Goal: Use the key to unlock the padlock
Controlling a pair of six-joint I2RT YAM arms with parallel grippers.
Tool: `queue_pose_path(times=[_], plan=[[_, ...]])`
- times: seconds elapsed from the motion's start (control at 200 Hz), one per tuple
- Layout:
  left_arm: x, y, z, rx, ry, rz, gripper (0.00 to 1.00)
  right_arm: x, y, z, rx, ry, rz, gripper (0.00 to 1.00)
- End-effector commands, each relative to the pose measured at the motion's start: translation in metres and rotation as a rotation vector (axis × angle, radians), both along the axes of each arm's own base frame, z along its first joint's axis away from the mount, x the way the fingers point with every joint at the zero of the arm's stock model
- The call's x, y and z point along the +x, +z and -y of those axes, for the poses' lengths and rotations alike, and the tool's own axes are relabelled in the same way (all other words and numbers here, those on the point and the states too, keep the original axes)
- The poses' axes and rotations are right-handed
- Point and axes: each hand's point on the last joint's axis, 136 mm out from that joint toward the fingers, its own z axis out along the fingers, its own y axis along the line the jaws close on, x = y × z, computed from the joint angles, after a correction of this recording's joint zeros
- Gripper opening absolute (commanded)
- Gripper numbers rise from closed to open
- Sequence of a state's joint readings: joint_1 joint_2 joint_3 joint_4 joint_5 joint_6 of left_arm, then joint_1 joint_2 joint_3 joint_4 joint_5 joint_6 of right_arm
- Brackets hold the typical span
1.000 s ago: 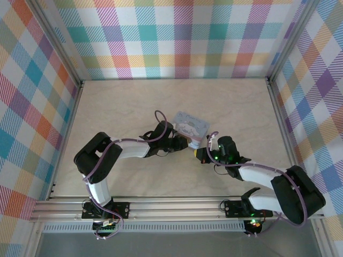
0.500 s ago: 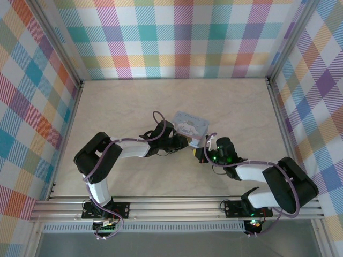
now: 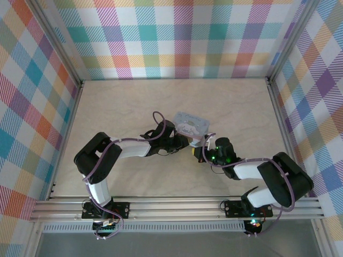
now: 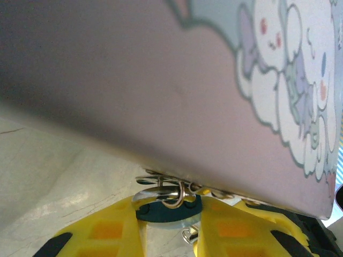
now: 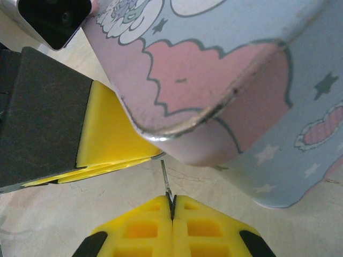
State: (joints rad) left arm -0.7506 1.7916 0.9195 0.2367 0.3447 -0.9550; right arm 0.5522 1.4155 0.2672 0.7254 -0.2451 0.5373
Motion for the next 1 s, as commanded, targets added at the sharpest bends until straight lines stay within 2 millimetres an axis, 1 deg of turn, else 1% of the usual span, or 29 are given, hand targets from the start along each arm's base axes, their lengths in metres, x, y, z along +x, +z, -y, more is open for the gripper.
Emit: queue_pose_path(times=[0.0,0.43,0.71,0.84,0.995], plan=[[0.002,0.032,0.013,-0.06,-0.007,0.034,0.2,0.002,0.007,-0.005,0.016,0.014,0.051,0.0],[0.001,0.029,0.013,-0.052,-0.009,0.031,0.18,0.007,0.013,-0.005,0.034,-0.008,0.075,0.0],[0.001,0.032,0.013,-0.054,-0.011,0.032,0.18,0.011,0.008,-0.004,0.018,-0.025,0.077,0.0],[0.001,0.032,0.014,-0.053,-0.013,0.032,0.18,0.012,0.011,-0.004,0.024,-0.026,0.087,0.0],[0.0,0.034,0.015,-0.059,-0.015,0.033,0.17,0.013,0.009,-0.004,0.014,-0.024,0.09,0.0]])
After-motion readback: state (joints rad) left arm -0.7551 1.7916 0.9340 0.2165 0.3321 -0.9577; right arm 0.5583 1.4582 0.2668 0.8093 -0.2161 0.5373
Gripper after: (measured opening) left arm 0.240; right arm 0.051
